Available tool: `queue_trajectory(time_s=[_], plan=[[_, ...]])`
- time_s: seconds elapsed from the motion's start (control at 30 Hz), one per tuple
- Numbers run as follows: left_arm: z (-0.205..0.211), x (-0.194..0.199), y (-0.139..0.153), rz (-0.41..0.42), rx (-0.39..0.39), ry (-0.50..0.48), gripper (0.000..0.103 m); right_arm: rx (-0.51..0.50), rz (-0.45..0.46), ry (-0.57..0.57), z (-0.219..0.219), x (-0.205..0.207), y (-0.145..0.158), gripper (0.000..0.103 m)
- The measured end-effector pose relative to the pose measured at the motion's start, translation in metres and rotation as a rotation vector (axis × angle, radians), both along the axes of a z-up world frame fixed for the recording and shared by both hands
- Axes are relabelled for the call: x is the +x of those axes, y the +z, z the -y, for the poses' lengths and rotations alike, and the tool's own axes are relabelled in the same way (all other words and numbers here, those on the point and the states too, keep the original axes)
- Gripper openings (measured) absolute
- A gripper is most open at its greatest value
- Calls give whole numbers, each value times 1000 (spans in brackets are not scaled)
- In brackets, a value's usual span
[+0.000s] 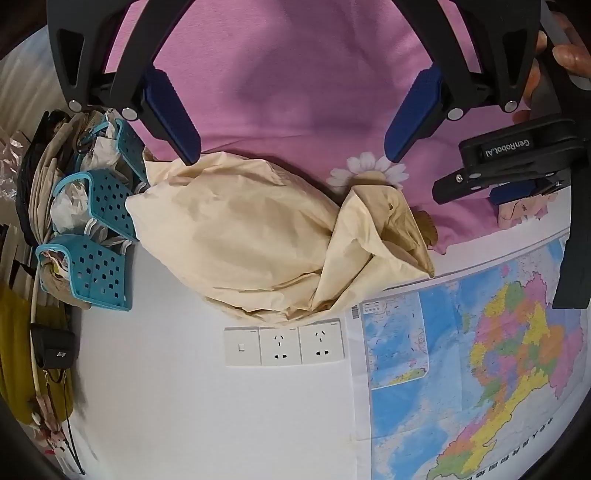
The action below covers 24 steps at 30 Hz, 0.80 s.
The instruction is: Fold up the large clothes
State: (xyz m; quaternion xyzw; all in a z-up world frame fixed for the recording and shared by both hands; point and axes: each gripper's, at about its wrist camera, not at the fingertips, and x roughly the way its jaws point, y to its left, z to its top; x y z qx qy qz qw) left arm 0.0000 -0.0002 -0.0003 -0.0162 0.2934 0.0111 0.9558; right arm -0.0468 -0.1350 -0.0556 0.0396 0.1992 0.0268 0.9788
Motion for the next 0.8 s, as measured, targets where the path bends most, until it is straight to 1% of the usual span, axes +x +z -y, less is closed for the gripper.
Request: queue_trajectory(time_s=[0.1, 0.17, 0.27, 0.4, 0.8], plan=[[-3, 0, 0, -6, -7, 1, 98, -1, 6, 0, 1, 0, -1, 97], [12, 1, 1, -11, 30, -5, 98, 2, 7, 1, 4, 1, -2, 97], [17, -3, -2, 3, 29, -1, 98, -17, 11, -11, 5, -3, 0, 97], [11, 0, -1, -5, 10, -6, 98, -17, 3, -11, 5, -1, 2, 97], [9, 1, -3, -8, 1, -2, 98, -24, 3, -14, 3, 0, 1, 97]])
